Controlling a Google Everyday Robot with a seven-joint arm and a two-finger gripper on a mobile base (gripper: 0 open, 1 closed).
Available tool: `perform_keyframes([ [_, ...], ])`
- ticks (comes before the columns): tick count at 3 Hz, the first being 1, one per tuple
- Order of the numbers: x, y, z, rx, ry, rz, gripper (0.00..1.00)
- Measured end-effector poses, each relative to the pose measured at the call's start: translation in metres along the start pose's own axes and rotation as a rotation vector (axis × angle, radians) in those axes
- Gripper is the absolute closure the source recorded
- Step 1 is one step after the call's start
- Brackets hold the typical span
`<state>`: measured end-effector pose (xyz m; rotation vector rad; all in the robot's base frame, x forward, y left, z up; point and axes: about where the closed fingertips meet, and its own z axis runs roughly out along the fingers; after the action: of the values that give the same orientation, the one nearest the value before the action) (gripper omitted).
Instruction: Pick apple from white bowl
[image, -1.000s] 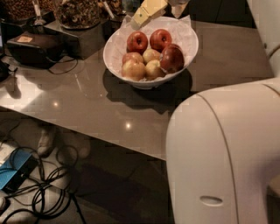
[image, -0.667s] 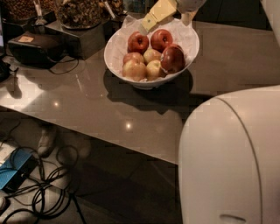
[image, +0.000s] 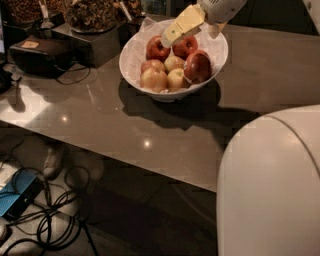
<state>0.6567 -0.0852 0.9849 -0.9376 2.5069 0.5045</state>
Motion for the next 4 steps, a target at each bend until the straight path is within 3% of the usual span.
perform_keyframes([
  [2,-0.019,-0.006,0.006,-0.004,-0.108,-0.120,0.04],
  [4,-0.018,-0.011,0.015,-0.023,-0.156,-0.172,0.07],
])
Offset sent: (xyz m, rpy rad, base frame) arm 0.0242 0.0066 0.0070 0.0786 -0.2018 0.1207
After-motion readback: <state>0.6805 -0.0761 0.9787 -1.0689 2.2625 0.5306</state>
